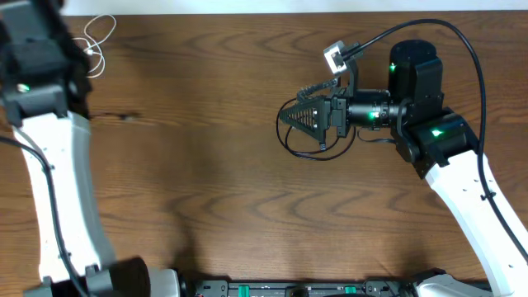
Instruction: Untangle cables
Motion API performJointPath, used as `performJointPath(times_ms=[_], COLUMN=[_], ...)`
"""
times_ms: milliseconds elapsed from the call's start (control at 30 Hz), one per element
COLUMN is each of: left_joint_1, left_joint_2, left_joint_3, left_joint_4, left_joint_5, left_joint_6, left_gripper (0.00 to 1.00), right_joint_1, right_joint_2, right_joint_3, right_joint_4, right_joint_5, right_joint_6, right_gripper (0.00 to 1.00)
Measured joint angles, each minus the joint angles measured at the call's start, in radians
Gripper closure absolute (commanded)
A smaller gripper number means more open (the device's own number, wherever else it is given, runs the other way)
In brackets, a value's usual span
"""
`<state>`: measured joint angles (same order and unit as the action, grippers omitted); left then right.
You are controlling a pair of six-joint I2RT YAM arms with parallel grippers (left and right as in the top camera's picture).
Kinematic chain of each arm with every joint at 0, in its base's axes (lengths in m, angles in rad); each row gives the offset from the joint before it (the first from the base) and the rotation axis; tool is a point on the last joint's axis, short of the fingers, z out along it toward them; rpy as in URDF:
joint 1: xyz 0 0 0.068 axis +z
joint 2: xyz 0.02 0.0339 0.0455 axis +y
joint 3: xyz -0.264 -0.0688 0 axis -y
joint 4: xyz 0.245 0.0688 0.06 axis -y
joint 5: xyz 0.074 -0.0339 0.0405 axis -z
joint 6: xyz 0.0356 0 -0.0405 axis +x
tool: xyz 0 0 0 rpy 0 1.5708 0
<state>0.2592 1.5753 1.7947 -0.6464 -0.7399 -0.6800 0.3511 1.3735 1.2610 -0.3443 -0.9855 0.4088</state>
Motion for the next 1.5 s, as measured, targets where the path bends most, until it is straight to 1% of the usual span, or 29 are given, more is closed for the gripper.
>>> performJointPath(times_ms=[167, 400, 667, 767, 833, 933, 1000, 1100, 1333, 1400, 1500], left_joint_1=[0.182, 0.356, 0.408, 0.412, 0.412, 0.413, 0.412, 0.406, 0.377, 0.365, 0.354], left_joint_2=[0.103, 0.208, 0.283, 0.329, 0.369, 0.419, 0.457, 0.513, 0.643, 0.681, 0.708], left_joint_3=[0.0, 0.0, 0.0, 0.0, 0.0, 0.0, 0.0, 0.0, 0.0, 0.0, 0.0], left_joint_4=[0.001, -0.001, -0.002, 0.0, 0.02, 0.108, 0.167, 0.208, 0.289, 0.293, 0.323], left_joint_5=[-0.004, -0.008, -0.006, 0.024, 0.075, 0.2, 0.313, 0.424, 0.553, 0.577, 0.586], left_joint_6=[0.001, 0.018, 0.033, 0.036, 0.048, 0.119, 0.201, 0.298, 0.512, 0.558, 0.582], left_gripper=[0.93, 0.92, 0.92, 0.92, 0.93, 0.93, 0.92, 0.93, 0.93, 0.92, 0.92], right_joint_1=[0.0, 0.0, 0.0, 0.0, 0.0, 0.0, 0.0, 0.0, 0.0, 0.0, 0.0], right_joint_2=[0.0, 0.0, 0.0, 0.0, 0.0, 0.0, 0.0, 0.0, 0.0, 0.0, 0.0], right_joint_3=[0.0, 0.0, 0.0, 0.0, 0.0, 0.0, 0.0, 0.0, 0.0, 0.0, 0.0], right_joint_4=[-0.011, -0.012, -0.013, -0.013, -0.014, -0.014, -0.015, -0.014, -0.014, -0.014, -0.014], right_joint_5=[0.0, 0.026, 0.101, 0.125, 0.132, 0.138, 0.145, 0.155, 0.184, 0.194, 0.202], right_joint_6=[0.0, 0.0, 0.0, 0.0, 0.0, 0.0, 0.0, 0.0, 0.0, 0.0, 0.0], right_gripper=[0.01, 0.01, 0.01, 0.01, 0.01, 0.01, 0.01, 0.01, 0.01, 0.01, 0.01])
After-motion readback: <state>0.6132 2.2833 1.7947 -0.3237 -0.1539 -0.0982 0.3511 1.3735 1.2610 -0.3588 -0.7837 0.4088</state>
